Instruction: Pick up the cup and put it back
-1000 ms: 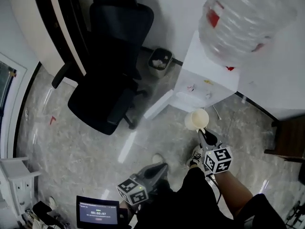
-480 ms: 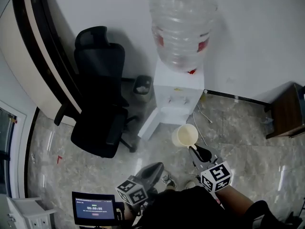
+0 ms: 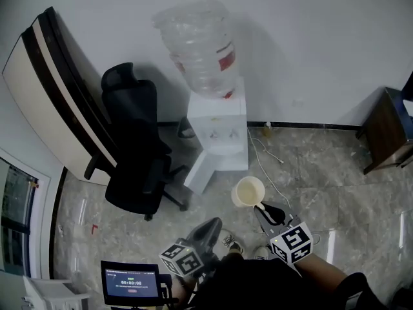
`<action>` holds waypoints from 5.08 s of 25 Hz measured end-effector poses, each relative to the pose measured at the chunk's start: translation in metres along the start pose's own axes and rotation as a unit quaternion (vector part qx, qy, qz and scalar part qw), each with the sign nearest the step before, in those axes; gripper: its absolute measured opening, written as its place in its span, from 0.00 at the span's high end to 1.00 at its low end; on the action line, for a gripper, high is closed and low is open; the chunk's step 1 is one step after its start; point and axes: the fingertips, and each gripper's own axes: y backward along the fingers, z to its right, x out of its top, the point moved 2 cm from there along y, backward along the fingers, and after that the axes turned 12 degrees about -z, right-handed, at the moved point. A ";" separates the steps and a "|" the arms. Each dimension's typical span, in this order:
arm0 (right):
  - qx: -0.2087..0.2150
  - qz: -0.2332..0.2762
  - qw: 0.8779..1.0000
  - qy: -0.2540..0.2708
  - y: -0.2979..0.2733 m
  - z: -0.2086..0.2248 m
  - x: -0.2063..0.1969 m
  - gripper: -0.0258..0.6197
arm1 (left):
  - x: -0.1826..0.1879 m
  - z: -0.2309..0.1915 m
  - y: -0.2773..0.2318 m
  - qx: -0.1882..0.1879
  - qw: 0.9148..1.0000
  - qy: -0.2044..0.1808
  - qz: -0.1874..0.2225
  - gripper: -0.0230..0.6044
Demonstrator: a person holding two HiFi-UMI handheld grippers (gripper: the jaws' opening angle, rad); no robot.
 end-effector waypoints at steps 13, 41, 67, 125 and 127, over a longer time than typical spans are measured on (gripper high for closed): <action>0.025 0.000 1.000 -0.005 0.051 -0.044 -0.050 0.88 | -0.057 0.036 0.070 0.064 0.998 -0.013 0.009 0.95; -0.070 0.030 0.996 -0.039 0.063 -0.273 -0.063 0.88 | -0.078 -0.020 0.241 -0.033 0.996 -0.070 -0.037 0.95; -0.061 0.042 0.997 -0.004 0.143 -0.205 -0.062 0.88 | -0.082 0.068 0.162 -0.025 0.994 -0.097 -0.037 0.95; -0.053 0.045 0.998 0.007 0.130 -0.233 -0.068 0.88 | -0.087 0.066 0.180 -0.035 0.995 -0.092 -0.018 0.95; -0.051 0.044 0.998 0.008 0.129 -0.233 -0.068 0.88 | -0.086 0.066 0.179 -0.036 0.995 -0.095 -0.020 0.96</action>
